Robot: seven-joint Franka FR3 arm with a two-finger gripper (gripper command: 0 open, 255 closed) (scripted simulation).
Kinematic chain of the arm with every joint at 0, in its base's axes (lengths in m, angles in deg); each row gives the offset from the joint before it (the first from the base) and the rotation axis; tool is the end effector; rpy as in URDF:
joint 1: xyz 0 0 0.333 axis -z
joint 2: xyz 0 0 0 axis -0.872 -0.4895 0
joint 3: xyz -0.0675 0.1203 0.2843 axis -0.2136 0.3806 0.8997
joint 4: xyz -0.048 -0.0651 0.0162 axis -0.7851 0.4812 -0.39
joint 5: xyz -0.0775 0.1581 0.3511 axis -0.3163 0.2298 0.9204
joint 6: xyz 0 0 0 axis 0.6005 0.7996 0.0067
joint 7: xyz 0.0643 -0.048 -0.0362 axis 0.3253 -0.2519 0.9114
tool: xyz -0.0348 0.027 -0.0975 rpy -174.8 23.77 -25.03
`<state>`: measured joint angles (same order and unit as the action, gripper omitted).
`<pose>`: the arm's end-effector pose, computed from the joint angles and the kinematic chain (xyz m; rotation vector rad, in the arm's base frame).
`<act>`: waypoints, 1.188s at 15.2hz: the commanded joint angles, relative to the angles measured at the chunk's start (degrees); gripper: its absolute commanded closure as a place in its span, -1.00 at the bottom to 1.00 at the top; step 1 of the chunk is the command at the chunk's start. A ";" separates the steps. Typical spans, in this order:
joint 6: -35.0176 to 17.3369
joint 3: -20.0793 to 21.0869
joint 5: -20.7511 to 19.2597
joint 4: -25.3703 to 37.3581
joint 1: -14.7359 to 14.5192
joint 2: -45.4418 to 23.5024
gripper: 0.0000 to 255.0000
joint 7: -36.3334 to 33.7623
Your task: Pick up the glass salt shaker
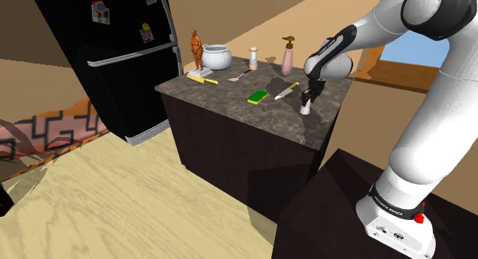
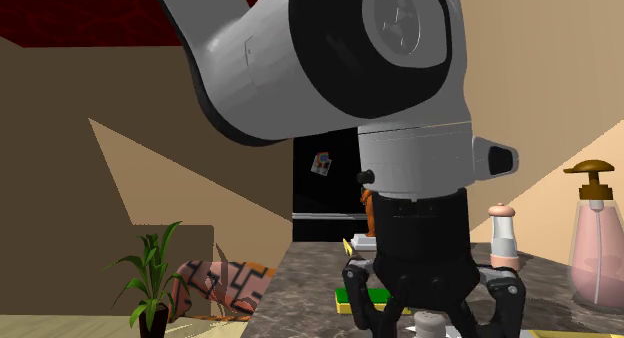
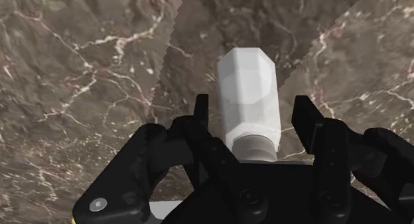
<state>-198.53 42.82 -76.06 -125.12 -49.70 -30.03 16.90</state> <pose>0.4442 -0.2766 0.3171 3.0640 -0.2946 0.3228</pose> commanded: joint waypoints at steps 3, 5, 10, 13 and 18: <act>-0.11 0.02 0.09 0.02 0.00 -0.11 1.00 0.06; -0.12 0.02 0.07 -0.02 -0.01 -0.09 1.00 0.04; 0.51 -0.10 -0.47 0.04 -0.02 0.54 1.00 -0.32; 2.74 -0.34 -2.14 0.61 -0.10 2.38 1.00 -1.61; 6.53 -0.45 -4.44 1.85 -0.09 5.20 1.00 -3.39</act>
<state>-192.74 42.37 -80.05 -123.48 -49.78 -25.38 13.89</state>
